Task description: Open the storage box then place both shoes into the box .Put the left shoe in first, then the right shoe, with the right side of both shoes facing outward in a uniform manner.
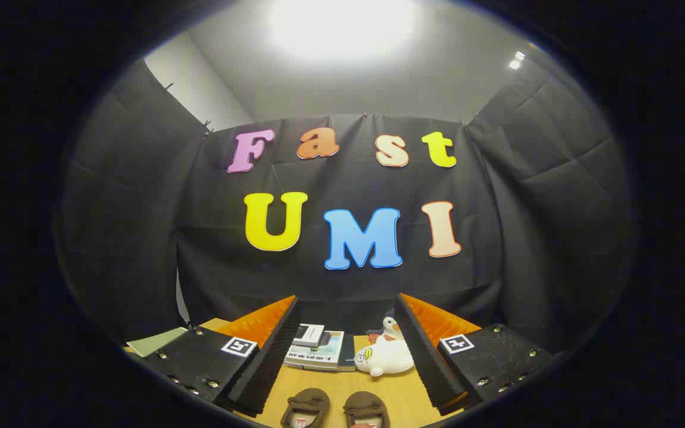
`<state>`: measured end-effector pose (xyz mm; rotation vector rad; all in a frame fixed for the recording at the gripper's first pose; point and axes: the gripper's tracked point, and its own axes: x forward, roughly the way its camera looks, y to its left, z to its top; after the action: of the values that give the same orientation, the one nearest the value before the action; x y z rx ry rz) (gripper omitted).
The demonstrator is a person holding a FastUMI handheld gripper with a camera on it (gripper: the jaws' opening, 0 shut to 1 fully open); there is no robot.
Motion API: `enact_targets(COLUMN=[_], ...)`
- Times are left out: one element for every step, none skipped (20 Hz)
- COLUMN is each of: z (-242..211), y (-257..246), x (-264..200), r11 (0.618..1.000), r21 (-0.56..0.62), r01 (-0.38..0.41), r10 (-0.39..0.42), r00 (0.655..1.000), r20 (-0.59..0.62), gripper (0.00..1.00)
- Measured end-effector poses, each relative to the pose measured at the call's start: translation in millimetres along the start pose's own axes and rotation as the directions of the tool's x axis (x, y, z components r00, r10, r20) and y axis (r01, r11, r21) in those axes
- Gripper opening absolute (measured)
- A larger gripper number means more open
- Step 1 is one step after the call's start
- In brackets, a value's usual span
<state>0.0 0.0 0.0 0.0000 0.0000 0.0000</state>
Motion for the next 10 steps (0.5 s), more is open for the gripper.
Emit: enact_targets(z=[-2.2, -2.7, -3.2, -3.5, -4.2, -3.6, -3.5, -3.7, -4.3, -5.3], y=[-1.1, -1.7, -2.6, -2.8, -3.4, -3.1, -3.2, -2.5, -2.0, -1.1], x=[-0.3, -0.1, -0.2, -0.7, -1.8, -1.7, -2.0, -1.6, -1.6, -1.6], r11=[1.0, 1.0, 1.0, 1.0, 1.0, 1.0, 1.0, 1.0, 1.0, 1.0], r21=[0.008, 0.012, 0.016, 0.018, 0.02, 0.022, 0.022, 0.021, 0.02, 0.019], r01=[0.001, 0.001, 0.002, 0.001, 0.002, 0.0, -0.001, -0.002, -0.004, -0.006], r10=[-0.001, -0.001, -0.002, -0.001, -0.001, 0.0, 0.001, 0.002, 0.004, 0.006], r00=[1.0, 1.0, 1.0, 1.0, 1.0, 1.0, 1.0, 1.0, 1.0, 1.0], r20=[-0.005, -0.008, -0.011, -0.012, -0.013, -0.011, -0.011, -0.011, -0.013, -0.015], gripper=[0.96, 0.96, 0.96, 0.96, 0.96, 0.96, 0.96, 0.96, 0.96, 0.96])
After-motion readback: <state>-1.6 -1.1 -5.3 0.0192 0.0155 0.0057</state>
